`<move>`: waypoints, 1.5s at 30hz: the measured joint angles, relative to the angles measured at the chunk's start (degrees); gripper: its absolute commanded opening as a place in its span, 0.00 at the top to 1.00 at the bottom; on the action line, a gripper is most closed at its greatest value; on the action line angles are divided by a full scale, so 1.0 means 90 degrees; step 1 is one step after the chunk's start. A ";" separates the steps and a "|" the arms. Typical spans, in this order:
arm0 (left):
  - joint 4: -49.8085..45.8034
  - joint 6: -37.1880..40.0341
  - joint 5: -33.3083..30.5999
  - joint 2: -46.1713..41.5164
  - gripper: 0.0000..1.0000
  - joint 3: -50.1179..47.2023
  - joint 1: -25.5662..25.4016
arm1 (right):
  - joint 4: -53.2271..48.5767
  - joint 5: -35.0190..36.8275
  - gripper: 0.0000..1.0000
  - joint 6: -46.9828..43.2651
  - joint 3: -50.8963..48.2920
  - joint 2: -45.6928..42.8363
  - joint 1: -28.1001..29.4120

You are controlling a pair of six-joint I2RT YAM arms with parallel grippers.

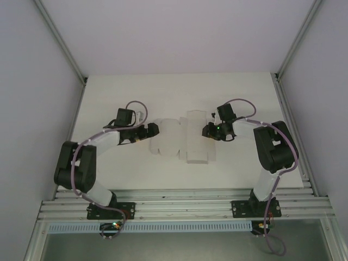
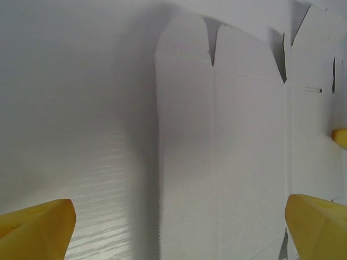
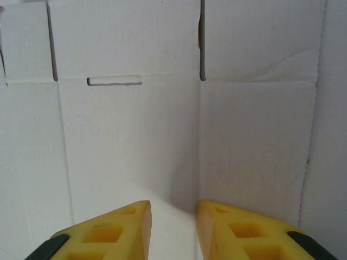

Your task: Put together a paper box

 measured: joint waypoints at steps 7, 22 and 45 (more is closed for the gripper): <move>0.0563 -0.0335 0.0877 0.0537 0.01 0.0134 0.0000 | 0.0284 -0.0211 0.69 -0.0015 -0.0102 0.0024 -0.0090; 0.2062 -0.1105 0.1955 0.1018 0.27 -0.0109 -0.0010 | 0.0729 -0.0571 0.70 -0.0029 -0.0262 0.0063 -0.0221; 0.3801 -0.1455 0.2747 -0.0381 1.00 -0.0148 -0.0277 | 0.1093 -0.0661 0.21 0.0158 -0.1552 -0.3473 -0.0724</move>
